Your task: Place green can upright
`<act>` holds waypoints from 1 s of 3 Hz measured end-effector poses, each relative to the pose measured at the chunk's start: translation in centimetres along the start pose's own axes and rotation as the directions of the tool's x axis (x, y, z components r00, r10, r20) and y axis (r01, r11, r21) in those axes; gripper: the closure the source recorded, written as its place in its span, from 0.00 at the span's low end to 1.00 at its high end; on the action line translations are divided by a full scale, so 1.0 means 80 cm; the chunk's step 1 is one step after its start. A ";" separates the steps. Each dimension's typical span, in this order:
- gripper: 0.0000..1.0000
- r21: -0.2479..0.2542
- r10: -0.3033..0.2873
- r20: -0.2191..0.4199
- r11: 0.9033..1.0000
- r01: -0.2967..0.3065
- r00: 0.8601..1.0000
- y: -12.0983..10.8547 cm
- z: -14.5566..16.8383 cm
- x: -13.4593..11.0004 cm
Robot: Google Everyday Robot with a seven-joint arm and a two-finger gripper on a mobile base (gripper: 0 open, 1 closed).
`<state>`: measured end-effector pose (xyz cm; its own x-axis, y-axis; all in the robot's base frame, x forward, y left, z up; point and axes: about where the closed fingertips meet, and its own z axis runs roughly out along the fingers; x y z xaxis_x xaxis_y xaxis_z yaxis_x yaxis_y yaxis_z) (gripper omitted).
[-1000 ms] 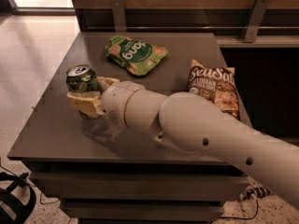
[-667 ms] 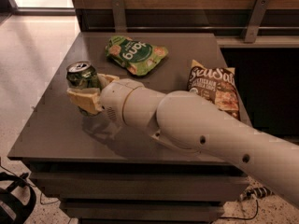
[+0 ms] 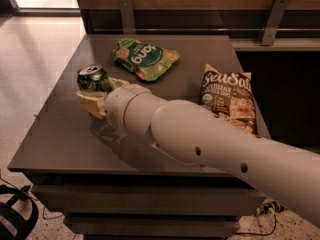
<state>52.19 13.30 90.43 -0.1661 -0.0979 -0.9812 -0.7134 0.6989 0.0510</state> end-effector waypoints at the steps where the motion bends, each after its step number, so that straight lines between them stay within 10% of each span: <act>1: 1.00 0.061 0.002 -0.015 0.998 -0.001 1.000 -0.019 0.007 0.006; 3: 1.00 0.116 0.021 -0.058 0.993 -0.014 0.998 -0.051 0.025 0.023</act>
Offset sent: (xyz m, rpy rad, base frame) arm 0.0564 -0.0198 -0.0285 -0.0581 0.0586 -0.1411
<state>56.13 11.69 88.03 -0.2202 -0.1247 -0.9675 -0.6270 0.7779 0.0424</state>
